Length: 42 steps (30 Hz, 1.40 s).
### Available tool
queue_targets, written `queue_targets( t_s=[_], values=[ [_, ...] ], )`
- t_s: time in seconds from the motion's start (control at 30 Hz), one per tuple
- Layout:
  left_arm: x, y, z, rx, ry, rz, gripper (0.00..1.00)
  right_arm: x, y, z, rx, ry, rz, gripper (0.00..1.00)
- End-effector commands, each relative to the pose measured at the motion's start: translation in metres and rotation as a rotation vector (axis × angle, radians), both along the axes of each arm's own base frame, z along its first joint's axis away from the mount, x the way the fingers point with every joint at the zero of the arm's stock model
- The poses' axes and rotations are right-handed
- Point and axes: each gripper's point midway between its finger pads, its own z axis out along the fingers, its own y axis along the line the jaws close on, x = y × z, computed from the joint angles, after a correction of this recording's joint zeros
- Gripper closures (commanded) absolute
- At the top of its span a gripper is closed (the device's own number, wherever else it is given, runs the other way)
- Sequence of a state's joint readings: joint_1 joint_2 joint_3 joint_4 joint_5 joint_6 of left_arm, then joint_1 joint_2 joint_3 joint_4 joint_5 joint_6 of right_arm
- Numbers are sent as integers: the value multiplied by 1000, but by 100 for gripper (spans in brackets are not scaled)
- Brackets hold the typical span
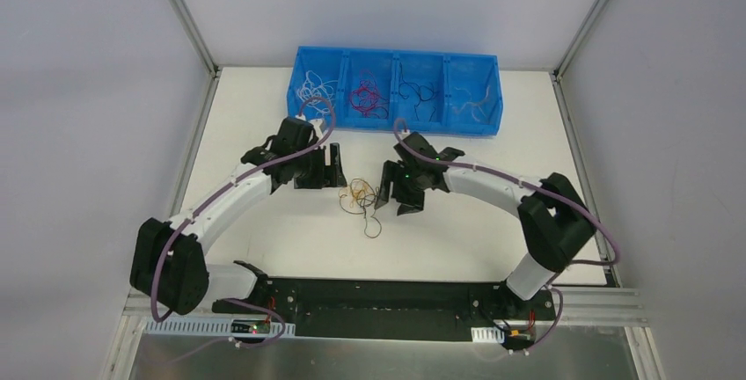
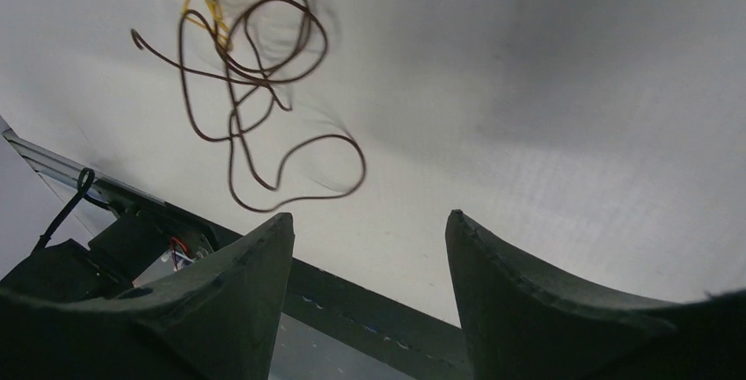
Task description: Untangle the cables
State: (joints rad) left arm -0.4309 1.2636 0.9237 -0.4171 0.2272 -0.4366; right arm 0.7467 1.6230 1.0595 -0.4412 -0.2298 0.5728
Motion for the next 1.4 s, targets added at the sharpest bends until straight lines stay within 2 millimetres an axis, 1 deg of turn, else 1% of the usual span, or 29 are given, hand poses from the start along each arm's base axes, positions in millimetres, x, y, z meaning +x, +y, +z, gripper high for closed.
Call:
queue_targets(
  t_s=[0.0, 0.07, 0.13, 0.17, 0.2, 0.27, 0.3, 0.33, 0.4, 0.47, 0.57, 0.67, 0.77, 0.93, 1.07, 1.17, 1.23, 1.3, 1.37],
  values=[
    [24, -17, -6, -59, -26, -1, 30, 23, 49, 10, 44, -74, -3, 32],
    [30, -18, -16, -52, 2, 11, 32, 25, 63, 4, 41, -68, 8, 32],
    [35, -17, -22, -61, 21, 45, 33, 29, 71, -5, 17, -67, 13, 32],
    [37, -16, -25, -69, 30, 59, 34, 31, 73, -10, 1, -63, 11, 34],
    [39, -15, -27, -70, 39, 73, 35, 33, 73, -17, -28, -57, 11, 44],
    [40, -12, -32, -73, 57, 88, 38, 36, 65, -26, -93, -52, 4, 77],
    [39, -13, -34, -81, 65, 81, 39, 34, 60, -29, -110, -54, 7, 90],
    [38, -15, -35, -93, 70, 65, 40, 31, 54, -31, -121, -56, 10, 99],
    [35, -26, -33, -148, 71, 14, 45, 23, 43, -35, -129, -60, 21, 100],
    [34, -39, -29, -215, 61, -29, 52, 16, 35, -38, -119, -60, 35, 100],
    [34, -53, -30, -256, 70, -75, 63, 6, 31, -44, -98, -46, 62, 100],
    [32, -62, -37, -243, 81, -95, 67, 2, 32, -44, -88, -39, 78, 100],
    [34, -60, -46, -225, 93, -74, 68, 2, 28, -44, -100, -44, 78, 100],
    [25, -71, -49, -225, 104, -124, 69, 1, 22, -47, -107, -31, 67, 100],
    [17, -66, -65, -164, 130, -106, 69, 2, 23, -44, -97, -36, 67, 100],
    [14, -63, -78, -116, 149, -99, 63, 4, 24, -39, -88, -43, 64, 100],
    [13, -65, -84, -96, 157, -103, 58, 4, 25, -37, -83, -45, 64, 100],
    [13, -68, -90, -74, 162, -108, 57, 4, 25, -36, -84, -45, 64, 100],
    [15, -68, -100, -47, 173, -101, 58, 4, 25, -36, -83, -43, 64, 100]
  ],
)
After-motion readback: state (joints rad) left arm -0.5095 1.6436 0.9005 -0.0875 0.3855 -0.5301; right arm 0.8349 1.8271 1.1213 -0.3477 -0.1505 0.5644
